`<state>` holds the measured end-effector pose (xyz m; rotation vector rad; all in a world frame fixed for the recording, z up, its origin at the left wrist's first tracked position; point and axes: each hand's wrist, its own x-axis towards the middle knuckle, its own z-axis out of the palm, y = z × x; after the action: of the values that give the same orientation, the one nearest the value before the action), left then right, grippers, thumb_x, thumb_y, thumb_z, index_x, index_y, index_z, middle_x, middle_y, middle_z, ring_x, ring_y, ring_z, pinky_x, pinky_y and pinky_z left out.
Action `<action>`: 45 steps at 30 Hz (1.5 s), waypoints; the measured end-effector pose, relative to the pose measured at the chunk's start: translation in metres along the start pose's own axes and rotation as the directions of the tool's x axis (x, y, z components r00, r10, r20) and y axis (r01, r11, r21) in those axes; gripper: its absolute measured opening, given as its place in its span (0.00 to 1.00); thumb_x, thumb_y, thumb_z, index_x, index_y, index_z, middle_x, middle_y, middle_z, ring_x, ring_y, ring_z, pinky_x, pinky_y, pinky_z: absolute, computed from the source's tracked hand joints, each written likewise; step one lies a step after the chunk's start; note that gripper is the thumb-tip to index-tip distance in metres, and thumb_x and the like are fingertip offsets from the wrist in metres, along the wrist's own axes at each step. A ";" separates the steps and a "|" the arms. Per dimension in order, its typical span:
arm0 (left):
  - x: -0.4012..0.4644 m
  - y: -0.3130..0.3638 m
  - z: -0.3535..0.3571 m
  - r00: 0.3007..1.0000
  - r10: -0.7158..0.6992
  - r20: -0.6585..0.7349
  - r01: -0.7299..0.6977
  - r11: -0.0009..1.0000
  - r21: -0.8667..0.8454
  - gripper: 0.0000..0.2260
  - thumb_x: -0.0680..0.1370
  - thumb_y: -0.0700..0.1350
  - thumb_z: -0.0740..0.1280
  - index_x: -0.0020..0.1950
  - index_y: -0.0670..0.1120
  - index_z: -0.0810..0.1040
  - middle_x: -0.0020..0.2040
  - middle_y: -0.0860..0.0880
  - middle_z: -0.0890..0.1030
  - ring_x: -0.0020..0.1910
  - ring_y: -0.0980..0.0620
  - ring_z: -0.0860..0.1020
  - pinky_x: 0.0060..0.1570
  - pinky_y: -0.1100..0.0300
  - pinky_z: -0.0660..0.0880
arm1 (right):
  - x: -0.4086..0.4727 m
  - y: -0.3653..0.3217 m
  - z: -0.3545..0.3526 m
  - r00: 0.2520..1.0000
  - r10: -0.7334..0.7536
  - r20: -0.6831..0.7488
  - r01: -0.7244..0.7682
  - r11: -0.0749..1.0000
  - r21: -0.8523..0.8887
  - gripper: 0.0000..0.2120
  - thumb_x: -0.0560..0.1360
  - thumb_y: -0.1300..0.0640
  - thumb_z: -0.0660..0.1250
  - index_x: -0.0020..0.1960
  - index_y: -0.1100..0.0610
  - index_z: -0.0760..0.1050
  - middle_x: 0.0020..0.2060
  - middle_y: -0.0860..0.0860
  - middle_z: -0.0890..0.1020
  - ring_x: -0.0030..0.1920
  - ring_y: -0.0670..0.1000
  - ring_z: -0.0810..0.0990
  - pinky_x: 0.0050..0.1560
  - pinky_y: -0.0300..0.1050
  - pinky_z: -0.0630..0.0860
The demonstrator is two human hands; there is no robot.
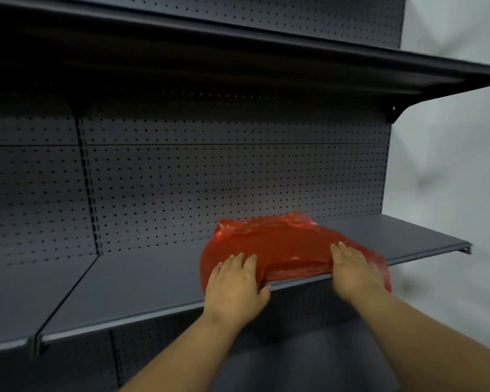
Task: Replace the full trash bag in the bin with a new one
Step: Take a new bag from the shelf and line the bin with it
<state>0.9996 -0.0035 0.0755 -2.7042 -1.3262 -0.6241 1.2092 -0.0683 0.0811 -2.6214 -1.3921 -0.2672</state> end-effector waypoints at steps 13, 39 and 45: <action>0.030 0.000 0.046 0.987 0.157 -0.026 -0.159 0.978 -0.138 0.07 0.77 0.44 0.60 0.49 0.52 0.78 0.49 0.54 0.82 0.47 0.53 0.79 0.63 0.51 0.69 | 0.040 0.037 0.038 0.997 -0.007 -0.077 -0.003 0.992 -0.127 0.13 0.74 0.61 0.62 0.53 0.57 0.82 0.52 0.56 0.84 0.54 0.58 0.81 0.59 0.47 0.76; -0.014 0.167 0.121 0.852 0.522 0.041 -0.250 0.474 -0.844 0.08 0.72 0.53 0.69 0.40 0.60 0.70 0.41 0.62 0.77 0.41 0.66 0.74 0.39 0.80 0.66 | -0.150 0.218 0.103 0.854 0.489 0.177 -0.517 0.836 0.186 0.06 0.73 0.55 0.63 0.42 0.53 0.78 0.45 0.53 0.83 0.47 0.54 0.80 0.47 0.43 0.73; -0.036 0.206 0.213 0.724 0.581 0.371 -0.107 0.626 -0.773 0.28 0.63 0.52 0.77 0.58 0.50 0.72 0.57 0.49 0.76 0.55 0.56 0.71 0.50 0.71 0.67 | -0.203 0.250 0.152 0.730 0.576 0.367 -0.653 0.746 0.127 0.13 0.74 0.53 0.65 0.55 0.58 0.77 0.56 0.57 0.81 0.57 0.55 0.79 0.53 0.43 0.72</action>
<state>1.2081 -0.1099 -0.1091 -3.9241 -0.5147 -0.2448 1.3177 -0.3357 -0.1283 -2.7914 -0.4623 0.3977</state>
